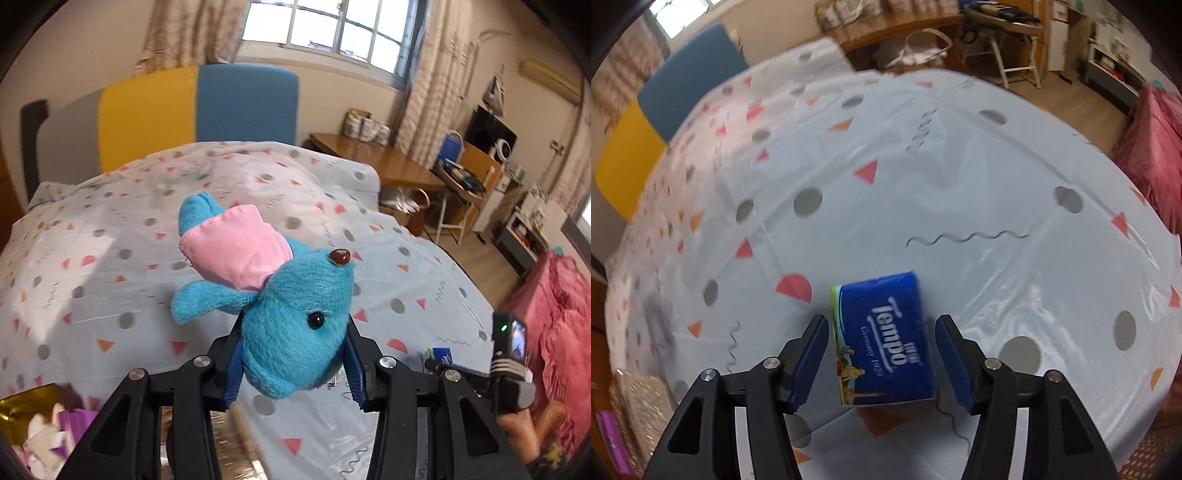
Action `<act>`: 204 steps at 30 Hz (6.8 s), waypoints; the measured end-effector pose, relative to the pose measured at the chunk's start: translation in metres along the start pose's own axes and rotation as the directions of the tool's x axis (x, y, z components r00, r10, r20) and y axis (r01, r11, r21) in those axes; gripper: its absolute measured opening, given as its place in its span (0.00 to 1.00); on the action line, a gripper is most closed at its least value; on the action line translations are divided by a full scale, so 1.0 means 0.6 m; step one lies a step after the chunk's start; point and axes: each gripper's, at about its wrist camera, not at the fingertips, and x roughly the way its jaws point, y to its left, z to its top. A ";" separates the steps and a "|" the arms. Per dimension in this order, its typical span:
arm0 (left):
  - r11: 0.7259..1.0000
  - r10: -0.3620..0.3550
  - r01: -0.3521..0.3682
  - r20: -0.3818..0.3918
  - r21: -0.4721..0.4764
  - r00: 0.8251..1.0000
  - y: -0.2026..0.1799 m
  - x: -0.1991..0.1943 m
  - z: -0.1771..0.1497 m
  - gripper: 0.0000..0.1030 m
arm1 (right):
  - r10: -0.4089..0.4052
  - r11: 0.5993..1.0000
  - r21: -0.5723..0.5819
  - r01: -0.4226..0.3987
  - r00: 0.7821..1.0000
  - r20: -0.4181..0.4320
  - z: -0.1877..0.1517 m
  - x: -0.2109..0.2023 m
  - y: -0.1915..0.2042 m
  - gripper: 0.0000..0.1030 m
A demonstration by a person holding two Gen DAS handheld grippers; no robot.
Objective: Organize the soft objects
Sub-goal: 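Carry the blue bear into the gold tin and open the left tool, then carry the Tempo tissue pack into the gold tin and open the right tool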
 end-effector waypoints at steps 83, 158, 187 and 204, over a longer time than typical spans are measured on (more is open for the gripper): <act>0.794 0.486 -0.470 -0.061 -0.386 0.872 0.428 -0.319 -0.484 0.78 | -0.110 0.848 -0.512 0.135 0.991 0.079 -0.120 0.007 0.127 0.52; 0.810 0.465 -0.412 0.029 -0.418 0.885 0.427 -0.373 -0.507 0.79 | 0.429 0.644 -0.711 -0.282 0.903 0.030 -0.228 -0.252 0.609 0.51; 0.708 0.546 -0.487 -0.040 -0.511 0.837 0.497 -0.394 -0.548 0.79 | 0.338 0.235 -0.861 -0.450 0.869 -0.362 -0.676 -0.137 0.710 0.55; 0.714 0.543 -0.484 -0.037 -0.505 0.839 0.486 -0.390 -0.547 0.79 | 0.420 0.272 -0.896 -0.351 0.881 -0.218 -0.658 -0.176 0.671 0.66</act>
